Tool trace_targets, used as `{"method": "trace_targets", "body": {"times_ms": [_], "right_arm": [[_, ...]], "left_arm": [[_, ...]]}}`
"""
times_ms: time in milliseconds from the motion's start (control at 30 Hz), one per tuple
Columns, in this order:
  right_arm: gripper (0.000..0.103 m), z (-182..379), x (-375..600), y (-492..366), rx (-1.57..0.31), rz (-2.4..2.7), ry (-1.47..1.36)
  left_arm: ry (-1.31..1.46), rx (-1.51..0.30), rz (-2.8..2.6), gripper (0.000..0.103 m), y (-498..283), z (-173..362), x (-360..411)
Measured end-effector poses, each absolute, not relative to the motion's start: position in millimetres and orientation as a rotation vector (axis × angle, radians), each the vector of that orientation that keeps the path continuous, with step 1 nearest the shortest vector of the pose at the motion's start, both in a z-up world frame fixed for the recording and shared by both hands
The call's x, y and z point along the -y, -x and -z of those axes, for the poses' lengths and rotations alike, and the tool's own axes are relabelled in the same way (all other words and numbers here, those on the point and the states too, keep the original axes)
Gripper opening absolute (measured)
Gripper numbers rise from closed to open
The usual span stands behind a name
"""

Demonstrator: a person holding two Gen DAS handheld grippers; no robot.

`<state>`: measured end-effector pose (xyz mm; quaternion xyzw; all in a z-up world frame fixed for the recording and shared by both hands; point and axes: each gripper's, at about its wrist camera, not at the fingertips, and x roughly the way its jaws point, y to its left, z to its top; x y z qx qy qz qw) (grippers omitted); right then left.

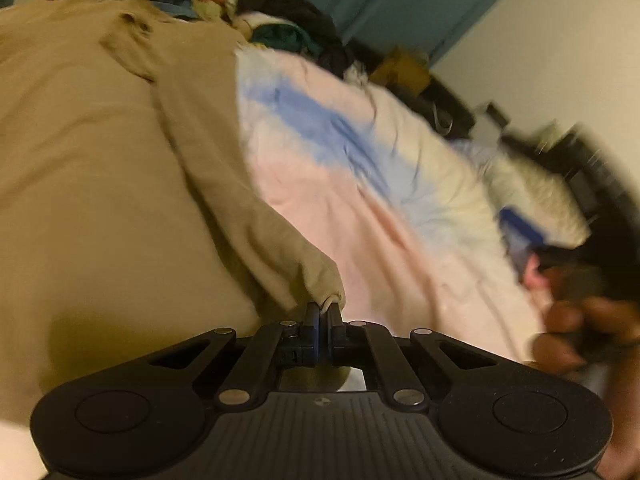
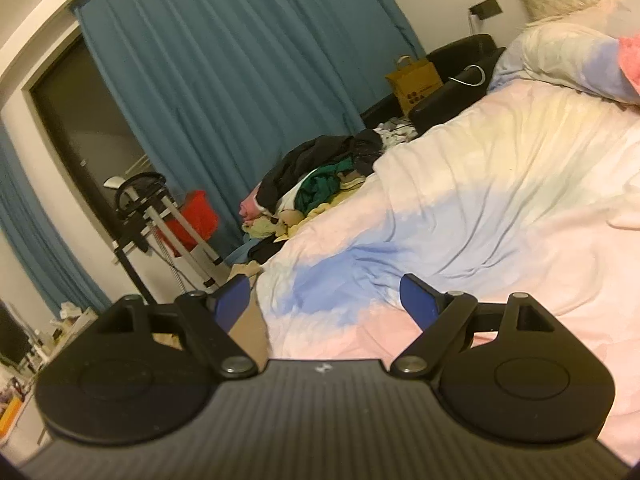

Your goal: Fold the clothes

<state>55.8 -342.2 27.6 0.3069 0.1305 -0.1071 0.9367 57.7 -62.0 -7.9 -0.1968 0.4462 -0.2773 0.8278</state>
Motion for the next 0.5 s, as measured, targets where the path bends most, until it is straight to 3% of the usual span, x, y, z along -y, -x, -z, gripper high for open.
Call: {"method": "trace_targets", "body": {"times_ms": [233, 333, 400, 467, 500], "right_arm": [[0.084, -29, 311, -66, -0.325, 0.132, -0.571], [0.084, -29, 294, -70, -0.358, 0.090, -0.541], [0.084, -29, 284, -73, -0.375, 0.073, -0.511], [0.084, -28, 275, -77, -0.392, 0.068, -0.481], [0.084, -27, 272, -79, -0.400, 0.067, -0.469]], "left_arm": [[0.591, -1.053, 0.456, 0.004, -59, 40, -35], [0.678, -1.128, 0.402, 0.016, -66, 65, -56], [0.702, -1.116, 0.384, 0.039, -69, 69, -61], [0.699, -1.092, 0.387, 0.055, -74, 67, -61], [0.692, -1.080, 0.398, 0.057, -77, 65, -60]]}}
